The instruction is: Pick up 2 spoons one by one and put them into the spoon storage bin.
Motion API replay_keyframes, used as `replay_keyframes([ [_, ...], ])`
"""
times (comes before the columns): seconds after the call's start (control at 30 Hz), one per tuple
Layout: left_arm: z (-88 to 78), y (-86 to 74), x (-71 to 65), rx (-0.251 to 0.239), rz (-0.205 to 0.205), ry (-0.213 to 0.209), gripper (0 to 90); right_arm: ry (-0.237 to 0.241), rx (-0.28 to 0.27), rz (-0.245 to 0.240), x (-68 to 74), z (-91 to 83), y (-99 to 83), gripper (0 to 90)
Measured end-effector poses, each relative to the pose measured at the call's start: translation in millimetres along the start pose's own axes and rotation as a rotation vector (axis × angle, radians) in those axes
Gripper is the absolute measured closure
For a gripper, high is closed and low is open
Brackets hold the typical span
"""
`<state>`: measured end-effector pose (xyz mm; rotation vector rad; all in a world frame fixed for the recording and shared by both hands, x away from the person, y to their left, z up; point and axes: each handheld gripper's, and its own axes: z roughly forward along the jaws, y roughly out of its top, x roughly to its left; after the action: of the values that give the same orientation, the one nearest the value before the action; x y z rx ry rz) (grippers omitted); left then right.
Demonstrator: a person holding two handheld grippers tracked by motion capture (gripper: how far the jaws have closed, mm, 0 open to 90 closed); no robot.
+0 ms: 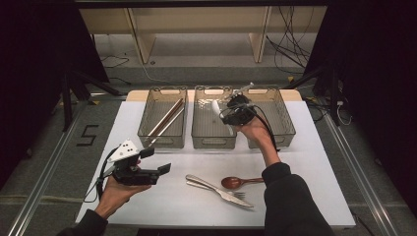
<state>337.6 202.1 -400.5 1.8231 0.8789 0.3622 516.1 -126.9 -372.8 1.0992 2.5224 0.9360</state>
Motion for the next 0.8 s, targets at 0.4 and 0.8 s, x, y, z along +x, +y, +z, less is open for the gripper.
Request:
replay_keyframes([
  [0.4,-0.3,-0.5,1.3,0.001,0.0,-0.004,15.2,-0.014,0.013,0.019,2.1,11.9,12.3,86.3],
  [0.8,-0.6,0.0,1.6,-0.003,0.0,-0.006,15.3,-0.034,0.03,0.066,-1.2,27.0,11.7,85.1],
])
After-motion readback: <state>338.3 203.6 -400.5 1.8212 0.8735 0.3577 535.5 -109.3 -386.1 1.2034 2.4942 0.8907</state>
